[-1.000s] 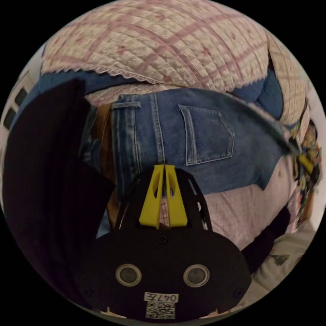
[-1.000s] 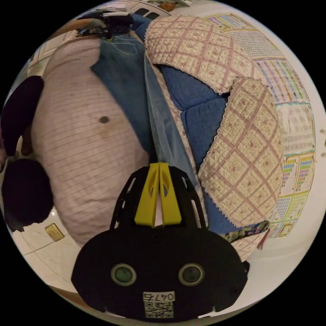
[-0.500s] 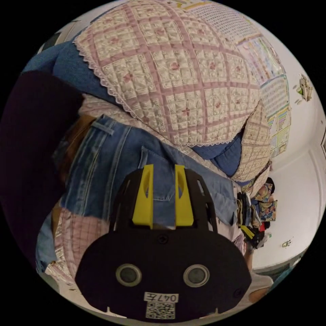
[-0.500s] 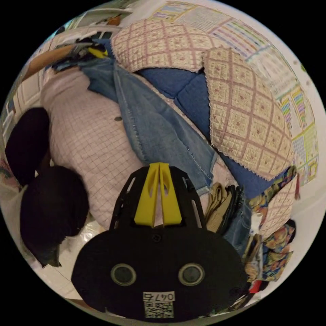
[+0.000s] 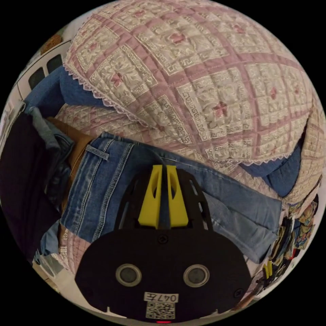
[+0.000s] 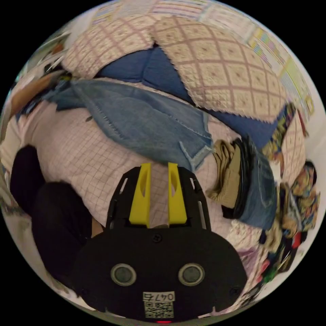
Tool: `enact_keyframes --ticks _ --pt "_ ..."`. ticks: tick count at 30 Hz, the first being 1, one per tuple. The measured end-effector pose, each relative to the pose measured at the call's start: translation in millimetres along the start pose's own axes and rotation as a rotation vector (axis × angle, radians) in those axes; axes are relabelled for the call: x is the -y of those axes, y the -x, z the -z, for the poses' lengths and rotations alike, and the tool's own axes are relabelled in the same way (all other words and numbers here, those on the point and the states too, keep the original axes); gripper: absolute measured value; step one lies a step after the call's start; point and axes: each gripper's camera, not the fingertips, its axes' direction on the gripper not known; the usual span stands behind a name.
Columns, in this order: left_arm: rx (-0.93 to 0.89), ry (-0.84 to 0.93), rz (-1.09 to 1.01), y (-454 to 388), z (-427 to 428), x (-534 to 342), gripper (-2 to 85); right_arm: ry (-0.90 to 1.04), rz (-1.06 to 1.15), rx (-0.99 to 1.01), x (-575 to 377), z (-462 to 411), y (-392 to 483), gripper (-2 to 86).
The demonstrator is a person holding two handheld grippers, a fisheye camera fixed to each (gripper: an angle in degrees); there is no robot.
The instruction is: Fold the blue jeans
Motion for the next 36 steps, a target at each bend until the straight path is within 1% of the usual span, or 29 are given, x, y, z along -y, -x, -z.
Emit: enact_keyframes --ticks 1,3,4,6,8,11,14,15,16,18,20,22,23,24,26,27,29,30,31,33,36 --pt "-0.028 -0.019 -0.002 4 6 -9 0.6 0.020 -0.089 0.005 -4 6 -16 3.4" --pt "-0.143 -0.098 -0.035 21 37 -53 0.0 0.019 -0.139 -0.013 -8 18 -29 3.7" --pt "-0.169 -0.114 -0.048 25 45 -65 -0.1 -0.009 -0.119 -0.014 -8 28 -30 4.1" --pt "-0.255 -0.156 -0.105 42 80 -120 -0.3 -0.038 -0.037 0.029 -3 44 -28 5.8" --pt "-0.312 -0.188 -0.143 56 108 -167 -0.4 0.034 0.068 0.093 7 51 -26 9.2" --pt "-0.419 -0.260 -0.180 85 151 -255 -0.4 0.140 0.083 0.130 10 49 -32 12.1" --pt "-0.418 -0.284 -0.145 114 161 -347 -0.5 0.132 0.028 0.134 1 63 -42 12.4" --pt "-0.418 -0.265 -0.122 125 155 -381 -0.6 0.130 0.018 0.137 -2 67 -45 12.4" --pt "-0.417 -0.251 -0.114 130 150 -397 -0.6 0.121 -0.016 0.147 -9 77 -51 12.1" --pt "-0.420 -0.189 -0.070 152 128 -453 -0.6 0.075 -0.110 0.147 -23 93 -65 11.3" --pt "-0.446 -0.150 -0.052 167 109 -482 -0.6 -0.043 -0.316 0.121 -45 114 -89 10.4" --pt "-0.448 -0.126 -0.007 179 94 -503 -0.8 -0.107 -0.436 0.116 -55 126 -104 10.5" --pt "-0.465 -0.123 -0.005 182 87 -514 -0.8 -0.109 -0.474 0.099 -55 128 -110 11.0" --pt "-0.469 -0.135 0.001 182 84 -523 -0.9 -0.101 -0.482 0.084 -54 128 -112 11.2" --pt "-0.461 -0.144 -0.002 181 81 -535 -0.9 -0.010 -0.475 0.001 -48 120 -115 11.5" --pt "-0.462 -0.147 -0.003 181 79 -543 -0.9 0.017 -0.465 -0.007 -47 117 -116 11.3" --pt "-0.480 -0.148 0.003 183 76 -552 -0.9 0.089 -0.433 -0.007 -53 115 -119 8.1" --pt "-0.493 -0.150 -0.002 184 75 -558 -0.9 0.088 -0.423 -0.013 -55 119 -120 6.0" --pt "-0.495 -0.151 -0.007 185 75 -561 -0.9 0.067 -0.407 -0.031 -63 129 -124 1.9" --pt "-0.495 -0.168 -0.043 182 79 -567 -0.9 0.046 -0.390 -0.071 -71 145 -134 0.4" --pt "-0.512 -0.222 -0.116 176 94 -565 -0.9 -0.016 -0.382 -0.036 -83 181 -165 -0.5"
